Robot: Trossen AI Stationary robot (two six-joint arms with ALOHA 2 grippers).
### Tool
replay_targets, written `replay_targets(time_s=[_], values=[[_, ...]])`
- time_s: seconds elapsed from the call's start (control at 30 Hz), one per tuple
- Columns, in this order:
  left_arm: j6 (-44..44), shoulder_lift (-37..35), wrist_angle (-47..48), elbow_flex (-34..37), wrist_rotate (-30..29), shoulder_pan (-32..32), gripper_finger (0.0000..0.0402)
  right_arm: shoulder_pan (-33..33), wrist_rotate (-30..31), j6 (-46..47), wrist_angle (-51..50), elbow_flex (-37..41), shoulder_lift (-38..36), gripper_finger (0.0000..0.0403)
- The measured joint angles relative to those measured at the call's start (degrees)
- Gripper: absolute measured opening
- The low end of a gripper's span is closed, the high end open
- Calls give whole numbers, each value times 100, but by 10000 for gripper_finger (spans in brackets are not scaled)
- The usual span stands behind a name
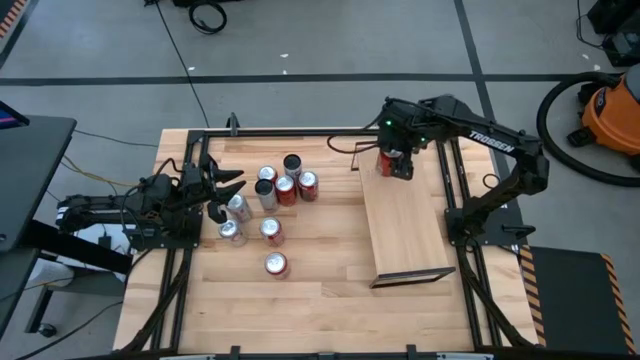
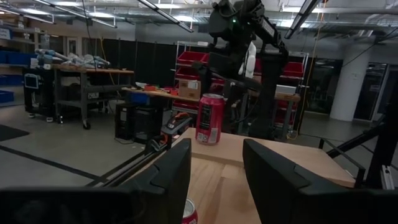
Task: Place canned beverage on shelf
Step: Put the right red black soda can on the shelf
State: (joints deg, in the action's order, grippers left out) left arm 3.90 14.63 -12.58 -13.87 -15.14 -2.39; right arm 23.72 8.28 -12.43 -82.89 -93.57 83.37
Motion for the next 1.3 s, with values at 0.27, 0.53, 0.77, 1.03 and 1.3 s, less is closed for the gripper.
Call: replay_targets(time_s=[0.27, 0.53, 0.77, 1.03, 1.3], values=[[-26, 0, 2, 0, -2, 0, 156, 480, -94, -175, -2, 4, -430, 319], [-24, -2, 0, 0, -1, 0, 156, 987, -327, -389, 54, 107, -575, 319], [-24, 0, 2, 0, -2, 0, 156, 1166, -348, -477, 60, 455, -702, 319], [-46, 0, 0, 0, 0, 0, 156, 1460, -544, -607, 271, 883, -1039, 319], [-22, 0, 2, 0, -1, -2, 156, 1511, -485, -533, 513, 1067, -1051, 340]])
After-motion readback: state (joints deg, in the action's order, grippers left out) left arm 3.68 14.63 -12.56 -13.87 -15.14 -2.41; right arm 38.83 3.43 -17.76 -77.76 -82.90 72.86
